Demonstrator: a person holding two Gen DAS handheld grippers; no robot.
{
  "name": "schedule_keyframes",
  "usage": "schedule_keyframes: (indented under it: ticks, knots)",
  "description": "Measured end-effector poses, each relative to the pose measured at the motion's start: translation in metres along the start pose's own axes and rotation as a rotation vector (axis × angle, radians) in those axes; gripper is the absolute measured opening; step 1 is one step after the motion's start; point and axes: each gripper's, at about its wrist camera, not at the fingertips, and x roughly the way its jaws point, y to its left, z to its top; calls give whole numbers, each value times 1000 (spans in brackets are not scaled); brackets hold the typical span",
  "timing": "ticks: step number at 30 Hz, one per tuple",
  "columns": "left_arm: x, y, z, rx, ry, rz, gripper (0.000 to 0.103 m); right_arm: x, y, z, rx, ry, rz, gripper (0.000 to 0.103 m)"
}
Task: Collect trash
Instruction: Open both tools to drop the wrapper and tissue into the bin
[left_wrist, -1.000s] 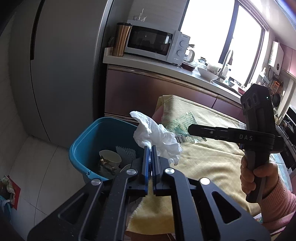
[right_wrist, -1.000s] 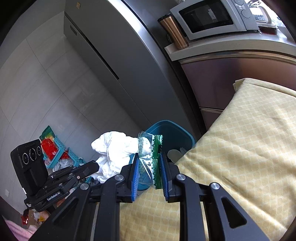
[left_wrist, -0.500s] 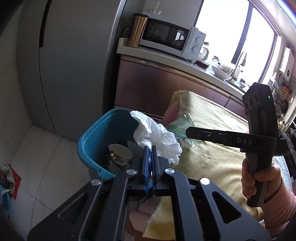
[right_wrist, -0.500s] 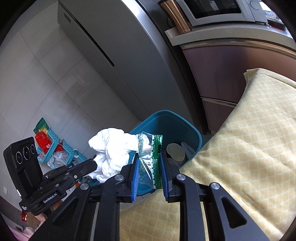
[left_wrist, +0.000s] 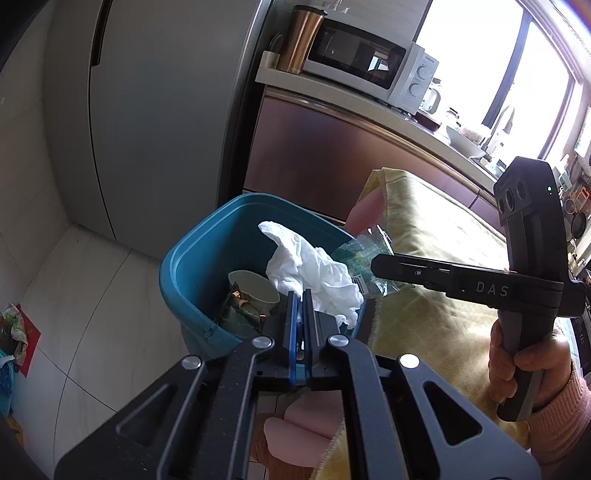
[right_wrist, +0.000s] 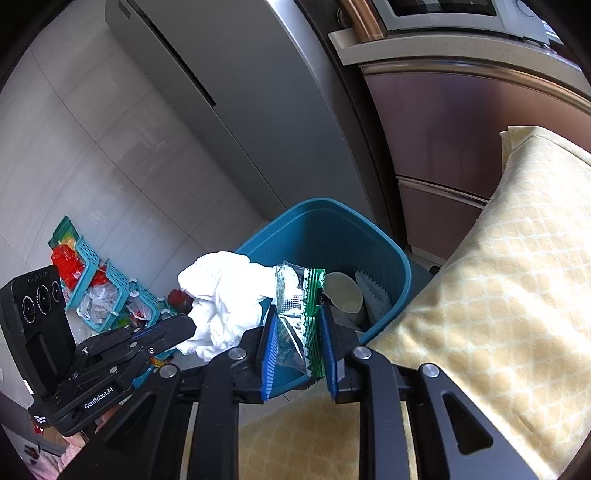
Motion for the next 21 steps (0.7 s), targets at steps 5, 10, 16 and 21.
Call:
schedule_keyframes:
  ticks: [5, 10, 16, 21]
  knots:
    - [10, 4, -2, -14, 16, 11, 3, 10, 0, 2, 2, 25, -20, 23]
    - [26, 8, -2, -37, 42, 17, 4, 18, 4, 7, -20, 41, -49, 25]
    - [42, 15, -5, -70, 68, 27, 5, 20, 6, 5, -33, 39, -63, 25]
    - [46, 14, -6, -69, 72, 28, 5, 12, 0, 2, -19, 23, -53, 27]
